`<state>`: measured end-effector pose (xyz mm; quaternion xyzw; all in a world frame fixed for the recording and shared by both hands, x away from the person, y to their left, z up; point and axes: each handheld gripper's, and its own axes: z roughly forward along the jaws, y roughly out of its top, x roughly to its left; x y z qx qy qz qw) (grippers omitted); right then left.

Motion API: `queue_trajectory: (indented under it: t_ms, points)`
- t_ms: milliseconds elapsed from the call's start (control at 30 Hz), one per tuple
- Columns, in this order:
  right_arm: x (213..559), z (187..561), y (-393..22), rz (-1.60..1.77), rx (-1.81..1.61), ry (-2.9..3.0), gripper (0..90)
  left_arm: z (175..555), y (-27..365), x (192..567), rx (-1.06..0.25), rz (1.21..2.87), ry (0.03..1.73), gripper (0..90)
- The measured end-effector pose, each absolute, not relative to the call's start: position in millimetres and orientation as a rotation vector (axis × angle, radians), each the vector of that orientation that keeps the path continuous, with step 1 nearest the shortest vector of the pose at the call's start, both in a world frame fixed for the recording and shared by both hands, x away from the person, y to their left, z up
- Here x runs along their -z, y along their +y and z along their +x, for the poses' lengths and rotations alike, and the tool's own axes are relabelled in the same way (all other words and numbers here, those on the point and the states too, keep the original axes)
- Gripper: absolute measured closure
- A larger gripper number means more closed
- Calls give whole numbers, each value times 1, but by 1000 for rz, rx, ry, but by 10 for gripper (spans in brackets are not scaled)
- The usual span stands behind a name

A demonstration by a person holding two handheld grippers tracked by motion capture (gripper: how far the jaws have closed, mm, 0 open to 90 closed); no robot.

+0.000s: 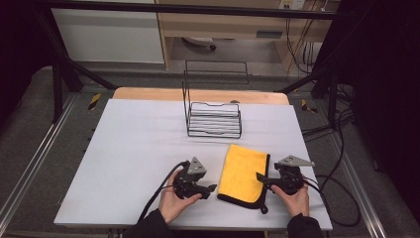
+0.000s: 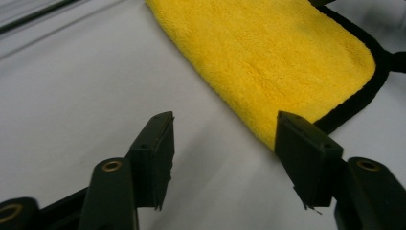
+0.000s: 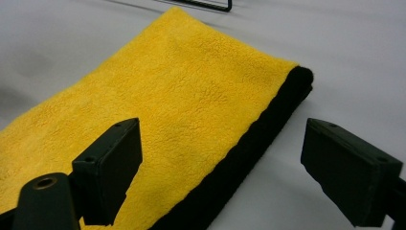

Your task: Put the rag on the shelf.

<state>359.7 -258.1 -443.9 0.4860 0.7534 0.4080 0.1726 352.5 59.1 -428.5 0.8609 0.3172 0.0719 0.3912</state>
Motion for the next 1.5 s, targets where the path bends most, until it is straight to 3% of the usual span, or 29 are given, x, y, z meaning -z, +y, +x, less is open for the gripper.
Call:
queue_trajectory:
  t_ms: [100, 200, 467, 600, 700, 1000, 1267, 1500]
  points:
    - [445, 360, -258, 1388, -1147, 2140, 175, 355, 48, 433, -138, 2200, 809, 479]
    - [446, 361, -257, 1392, -1136, 2152, 284, 355, 39, 438, -140, 2222, 804, 546]
    - [452, 364, -254, 1426, -1065, 2201, 432, 354, 29, 444, -117, 2225, 822, 707]
    - [453, 365, -253, 1452, -1064, 2208, 455, 353, 28, 445, -110, 2230, 833, 747]
    - [453, 366, -253, 1468, -1072, 2212, 502, 354, 27, 444, -96, 2230, 845, 829]
    - [452, 368, -253, 1481, -1136, 2237, 690, 348, 33, 440, -82, 2207, 855, 866]
    - [450, 367, -240, 1425, -1177, 2300, 749, 326, 39, 431, -78, 2260, 822, 867]
    - [450, 365, -232, 1404, -1204, 2345, 734, 316, 52, 432, -86, 2246, 827, 866]
